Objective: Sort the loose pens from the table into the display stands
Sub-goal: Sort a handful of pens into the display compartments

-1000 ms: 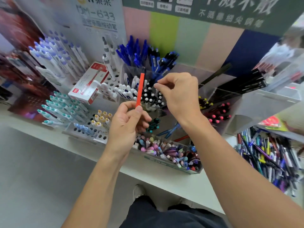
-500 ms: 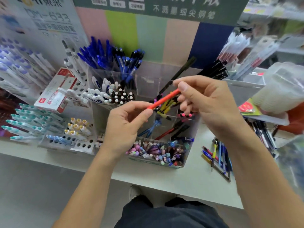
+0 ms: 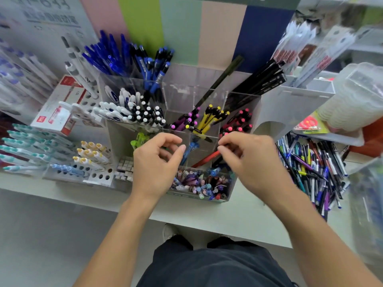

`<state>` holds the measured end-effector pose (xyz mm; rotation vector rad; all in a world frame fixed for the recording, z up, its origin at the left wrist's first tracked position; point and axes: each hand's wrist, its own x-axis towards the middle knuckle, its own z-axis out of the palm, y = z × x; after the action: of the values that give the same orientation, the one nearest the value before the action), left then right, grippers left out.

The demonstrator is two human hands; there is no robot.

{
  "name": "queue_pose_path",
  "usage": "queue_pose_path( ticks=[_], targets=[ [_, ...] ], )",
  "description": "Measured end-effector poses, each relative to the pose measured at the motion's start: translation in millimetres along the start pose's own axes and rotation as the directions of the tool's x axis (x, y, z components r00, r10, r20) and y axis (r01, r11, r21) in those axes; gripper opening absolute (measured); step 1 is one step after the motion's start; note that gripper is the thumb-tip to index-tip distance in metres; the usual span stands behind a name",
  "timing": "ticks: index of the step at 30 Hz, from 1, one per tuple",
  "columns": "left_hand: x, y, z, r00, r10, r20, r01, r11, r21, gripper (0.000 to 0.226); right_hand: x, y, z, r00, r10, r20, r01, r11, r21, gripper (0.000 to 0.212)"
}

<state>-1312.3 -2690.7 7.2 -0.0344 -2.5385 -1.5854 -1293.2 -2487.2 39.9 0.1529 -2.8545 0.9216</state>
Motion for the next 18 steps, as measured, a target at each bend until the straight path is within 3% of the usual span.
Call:
queue_pose_path(
  ticks=[5, 9, 11, 14, 18],
  targets=[
    [-4, -9, 4, 0.994, -0.039, 0.1, 0.041, 0.999, -0.022, 0.011, -1, 13, 40, 0.978, 0.133, 0.163, -0.103, 0.978, -0.182, 0.02],
    [0, 0, 20, 0.966, 0.001, 0.259, 0.013, 0.999, -0.052, 0.011, -12, 16, 20, 0.995, 0.076, -0.069, -0.085, 0.987, -0.139, 0.018],
    [-1, 15, 37, 0.942, 0.052, 0.332, -0.015, 0.994, -0.111, 0.01, -20, 23, -7, 0.968, 0.127, -0.215, -0.145, 0.987, -0.069, 0.009],
    [-9, 44, 74, 0.867, 0.153, 0.474, -0.066, 0.979, -0.194, 0.007, -33, 65, -44, 0.881, 0.357, -0.312, -0.373, 0.928, 0.009, 0.005],
    [-35, 69, 154, 0.695, 0.159, 0.701, -0.091, 0.987, -0.133, 0.006, -66, 164, -49, 0.67, 0.737, -0.085, -0.741, 0.66, -0.121, 0.013]
  ],
)
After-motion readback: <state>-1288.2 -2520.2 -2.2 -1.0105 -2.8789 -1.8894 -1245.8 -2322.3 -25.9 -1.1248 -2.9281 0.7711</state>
